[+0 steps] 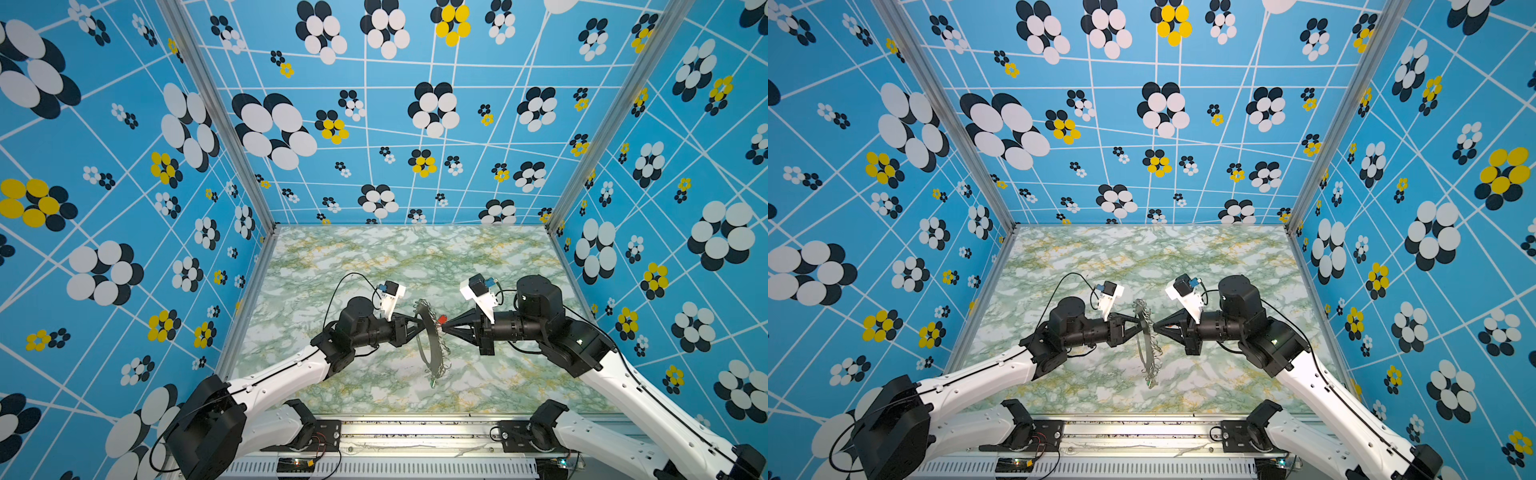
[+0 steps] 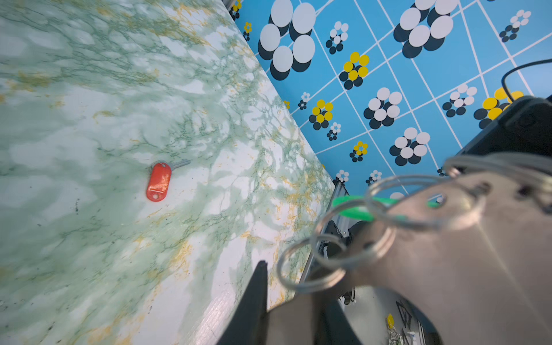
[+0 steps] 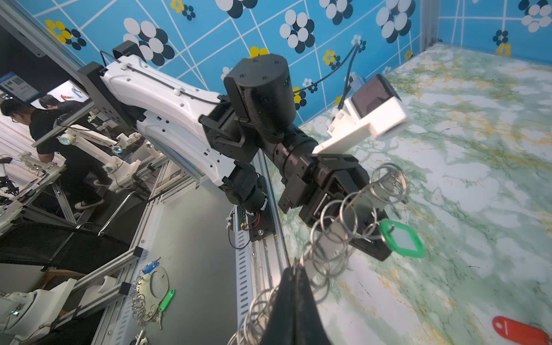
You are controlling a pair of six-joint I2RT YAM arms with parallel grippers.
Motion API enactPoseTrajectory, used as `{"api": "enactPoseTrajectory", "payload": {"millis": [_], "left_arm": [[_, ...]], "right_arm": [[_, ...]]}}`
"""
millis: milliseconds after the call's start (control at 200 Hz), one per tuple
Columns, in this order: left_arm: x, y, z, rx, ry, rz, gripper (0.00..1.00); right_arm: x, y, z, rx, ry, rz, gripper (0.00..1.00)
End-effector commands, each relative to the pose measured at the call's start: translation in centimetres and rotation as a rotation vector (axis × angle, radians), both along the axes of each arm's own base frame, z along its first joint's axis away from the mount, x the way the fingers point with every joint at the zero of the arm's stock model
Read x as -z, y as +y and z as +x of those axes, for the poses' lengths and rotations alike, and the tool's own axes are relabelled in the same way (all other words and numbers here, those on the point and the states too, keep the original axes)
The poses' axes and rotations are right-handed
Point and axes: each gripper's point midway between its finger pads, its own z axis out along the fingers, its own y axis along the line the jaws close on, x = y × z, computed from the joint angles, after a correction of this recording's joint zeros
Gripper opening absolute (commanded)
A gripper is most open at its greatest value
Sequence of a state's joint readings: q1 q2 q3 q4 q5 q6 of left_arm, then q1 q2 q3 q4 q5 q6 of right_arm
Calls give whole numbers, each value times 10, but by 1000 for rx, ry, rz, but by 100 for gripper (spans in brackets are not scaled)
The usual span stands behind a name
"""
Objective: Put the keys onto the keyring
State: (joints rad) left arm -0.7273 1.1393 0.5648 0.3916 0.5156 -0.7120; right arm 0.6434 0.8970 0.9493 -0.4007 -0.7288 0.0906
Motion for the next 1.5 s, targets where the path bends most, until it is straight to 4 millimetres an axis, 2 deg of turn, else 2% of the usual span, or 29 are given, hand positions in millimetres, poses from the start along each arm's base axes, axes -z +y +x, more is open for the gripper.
{"api": "enactPoseTrajectory", "payload": {"millis": [0,145,240,430,620,660,690,805,905,1015,1159,1349,1494], "left_arm": [[-18,14,1,-36,-64,20,12],[-24,32,1,-68,-102,90,0],[-28,37,0,-62,-118,130,0],[-27,43,0,-57,-118,188,0],[-33,42,-1,-46,-128,188,0],[-33,43,-1,-48,-129,192,0],[-34,43,-1,-49,-131,194,0],[-36,43,0,-53,-132,195,0],[-39,43,1,-58,-136,191,0],[-41,44,3,-66,-140,192,0],[-42,44,3,-72,-142,194,0],[-43,46,5,-87,-151,194,0],[-44,49,5,-98,-154,201,0]], "right_arm": [[2,-12,-3,22,-34,-67,0],[17,-21,-2,42,-37,-156,0],[20,-23,-4,36,-36,-180,0],[9,-15,-17,-47,-26,-116,0],[8,-13,-15,-41,-14,-97,0],[5,-12,-16,-45,-13,-81,9],[2,-11,-16,-49,-17,-64,13],[-5,-7,-18,-57,-28,-40,20],[3,-1,-27,-88,-27,-76,23],[16,1,-36,-105,-25,-140,31],[14,3,-38,-98,-2,-113,39],[19,5,-37,-74,3,-124,39],[14,3,-28,-13,-60,-136,38]]}}
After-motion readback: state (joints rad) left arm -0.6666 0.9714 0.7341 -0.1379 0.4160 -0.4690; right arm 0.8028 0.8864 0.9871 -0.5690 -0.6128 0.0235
